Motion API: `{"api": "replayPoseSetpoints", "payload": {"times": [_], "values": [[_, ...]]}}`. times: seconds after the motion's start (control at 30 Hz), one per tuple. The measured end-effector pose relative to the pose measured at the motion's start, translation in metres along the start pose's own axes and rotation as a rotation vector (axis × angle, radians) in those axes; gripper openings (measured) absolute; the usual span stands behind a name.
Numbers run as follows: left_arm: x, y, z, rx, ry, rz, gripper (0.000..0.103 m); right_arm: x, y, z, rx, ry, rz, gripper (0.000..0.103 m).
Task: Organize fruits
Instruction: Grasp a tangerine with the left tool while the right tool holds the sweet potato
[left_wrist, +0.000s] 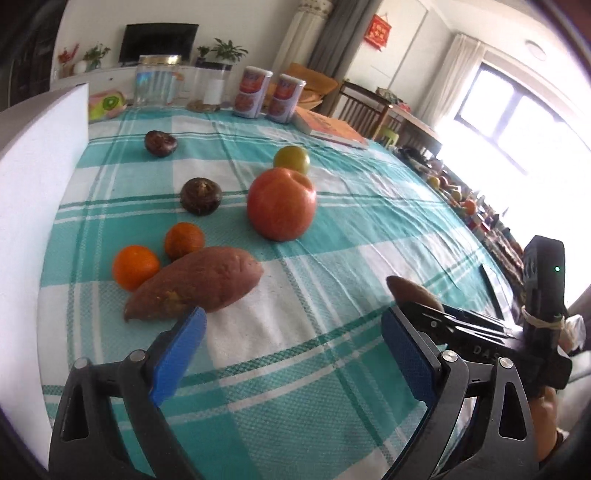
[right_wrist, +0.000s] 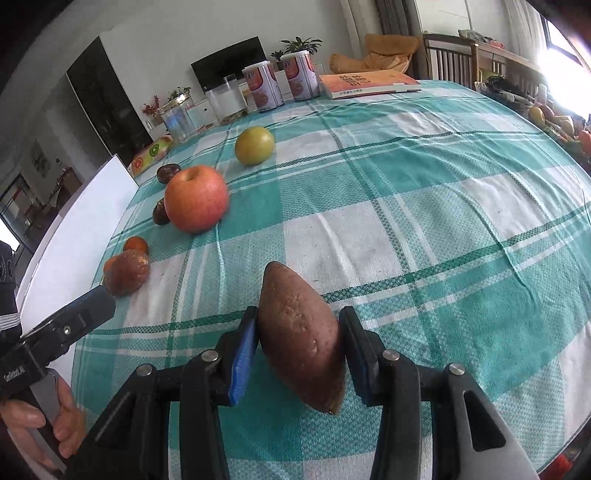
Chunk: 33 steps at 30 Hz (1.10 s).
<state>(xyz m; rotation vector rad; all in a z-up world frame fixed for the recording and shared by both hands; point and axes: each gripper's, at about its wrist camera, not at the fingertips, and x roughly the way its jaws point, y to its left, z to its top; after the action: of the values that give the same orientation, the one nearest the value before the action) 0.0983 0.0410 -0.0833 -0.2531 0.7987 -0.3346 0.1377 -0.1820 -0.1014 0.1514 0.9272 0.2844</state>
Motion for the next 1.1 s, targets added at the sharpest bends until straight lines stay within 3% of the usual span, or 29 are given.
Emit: {"api": "replayPoseSetpoints", "payload": {"times": [0.1, 0.27, 0.33, 0.5, 0.53, 0.63, 0.7, 0.77, 0.83, 0.93, 1.0, 1.1], "values": [[-0.02, -0.005, -0.001, 0.014, -0.03, -0.015, 0.097, 0.001, -0.001, -0.001, 0.006, -0.004, -0.001, 0.044], [-0.037, 0.048, 0.017, -0.323, -0.109, 0.077, 0.097, 0.001, -0.001, -0.001, 0.006, -0.005, -0.003, 0.044], [-0.029, 0.058, 0.023, -0.38, -0.112, 0.113, 0.097, 0.001, -0.001, -0.001, 0.003, -0.005, -0.004, 0.044], [0.008, 0.047, 0.022, -0.264, -0.041, 0.17, 0.096, 0.0, -0.002, -0.001, 0.004, -0.005, 0.001, 0.043], [0.007, 0.043, 0.018, -0.251, -0.044, 0.15, 0.096, -0.001, -0.002, -0.001, 0.003, -0.008, 0.003, 0.043], [-0.003, 0.022, 0.013, -0.161, -0.037, -0.013, 0.096, -0.001, -0.001, -0.001, -0.001, -0.014, 0.003, 0.043], [-0.009, 0.014, 0.013, -0.122, -0.033, -0.04, 0.096, -0.001, -0.001, -0.001, 0.0, -0.011, 0.005, 0.043], [-0.02, 0.025, 0.016, -0.182, -0.082, 0.016, 0.096, -0.001, -0.001, -0.002, 0.001, -0.009, 0.006, 0.043], [-0.023, 0.049, 0.021, -0.309, -0.126, 0.121, 0.096, -0.001, -0.001, -0.002, 0.002, -0.009, 0.006, 0.043], [-0.017, 0.079, 0.022, -0.465, -0.12, 0.241, 0.094, -0.001, -0.001, -0.002, 0.002, -0.009, 0.007, 0.043], [-0.008, 0.083, 0.021, -0.465, -0.099, 0.3, 0.089, -0.001, -0.001, -0.002, 0.002, -0.01, 0.007, 0.043], [0.005, 0.073, 0.019, -0.349, -0.07, 0.4, 0.07, -0.002, -0.001, -0.002, 0.005, -0.012, 0.008, 0.043]]}}
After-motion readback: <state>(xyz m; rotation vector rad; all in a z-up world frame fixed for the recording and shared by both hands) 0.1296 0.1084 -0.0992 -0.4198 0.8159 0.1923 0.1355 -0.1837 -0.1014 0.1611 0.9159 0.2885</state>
